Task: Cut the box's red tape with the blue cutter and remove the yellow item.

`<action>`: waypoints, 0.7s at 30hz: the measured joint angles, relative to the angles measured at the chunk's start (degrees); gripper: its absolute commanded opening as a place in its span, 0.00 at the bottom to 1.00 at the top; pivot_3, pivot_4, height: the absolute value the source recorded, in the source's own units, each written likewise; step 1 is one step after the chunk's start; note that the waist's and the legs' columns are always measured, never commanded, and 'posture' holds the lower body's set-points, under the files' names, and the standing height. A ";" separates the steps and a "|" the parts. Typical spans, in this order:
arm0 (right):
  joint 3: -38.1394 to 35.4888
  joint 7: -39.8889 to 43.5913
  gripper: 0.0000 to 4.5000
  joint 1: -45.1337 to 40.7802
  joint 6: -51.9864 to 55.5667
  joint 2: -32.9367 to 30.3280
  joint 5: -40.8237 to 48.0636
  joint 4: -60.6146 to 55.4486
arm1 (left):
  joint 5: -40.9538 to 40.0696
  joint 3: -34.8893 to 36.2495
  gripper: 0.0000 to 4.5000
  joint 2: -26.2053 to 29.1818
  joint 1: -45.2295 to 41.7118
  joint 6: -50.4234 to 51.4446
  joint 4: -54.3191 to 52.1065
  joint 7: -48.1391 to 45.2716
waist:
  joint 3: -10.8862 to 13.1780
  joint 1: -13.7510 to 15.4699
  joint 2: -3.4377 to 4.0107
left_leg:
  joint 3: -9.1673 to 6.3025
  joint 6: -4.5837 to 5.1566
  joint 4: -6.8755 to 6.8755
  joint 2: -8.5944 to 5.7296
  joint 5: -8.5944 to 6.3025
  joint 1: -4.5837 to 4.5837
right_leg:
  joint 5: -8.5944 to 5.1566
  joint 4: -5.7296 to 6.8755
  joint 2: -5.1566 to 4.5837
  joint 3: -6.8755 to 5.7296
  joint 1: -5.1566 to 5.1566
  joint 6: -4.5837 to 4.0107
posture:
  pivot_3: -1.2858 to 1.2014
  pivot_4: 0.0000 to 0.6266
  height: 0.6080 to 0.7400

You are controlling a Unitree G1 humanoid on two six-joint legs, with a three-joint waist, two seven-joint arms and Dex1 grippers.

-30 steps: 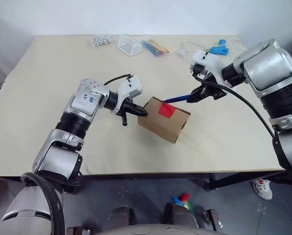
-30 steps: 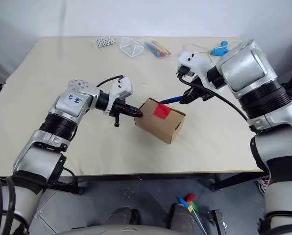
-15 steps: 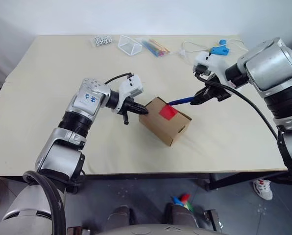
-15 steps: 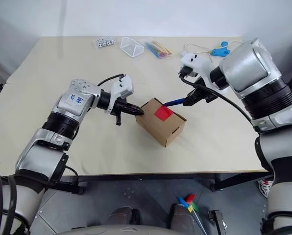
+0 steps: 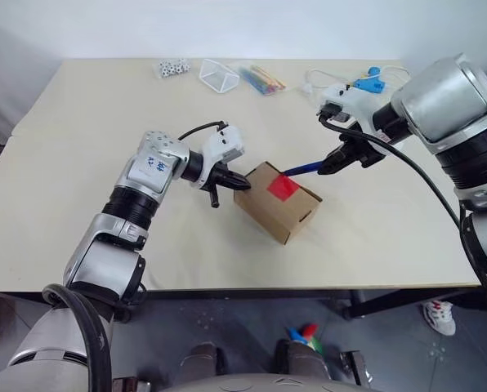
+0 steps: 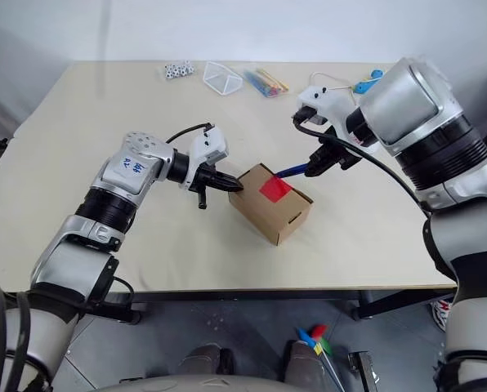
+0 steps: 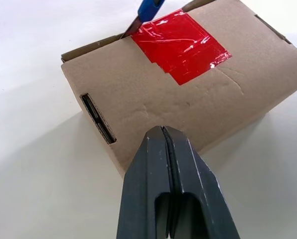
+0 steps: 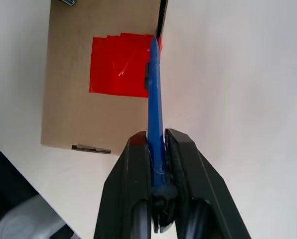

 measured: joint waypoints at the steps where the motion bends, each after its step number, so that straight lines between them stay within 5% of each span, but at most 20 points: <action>1: 0.09 -0.32 0.04 -0.10 0.80 0.01 0.29 -0.11 | 0.21 -0.01 0.00 -0.18 0.02 0.40 -0.34 0.23 | 0.00 0.11 0.00 | -0.02 0.00 0.01 0.00 0.00 0.00 | 0.00 0.00 0.00 -0.01 0.02 0.00 | 0.52 0.24 1.00; 21: 4.88 -4.38 0.04 0.02 7.85 -5.82 9.30 -7.38 | 0.73 0.09 0.00 -1.88 0.05 3.33 -1.53 2.49 | -0.07 0.92 0.05 | -0.16 0.00 0.03 -0.02 0.00 -0.02 | 0.00 -0.02 -0.01 -0.03 0.02 0.00 | 0.52 0.24 1.00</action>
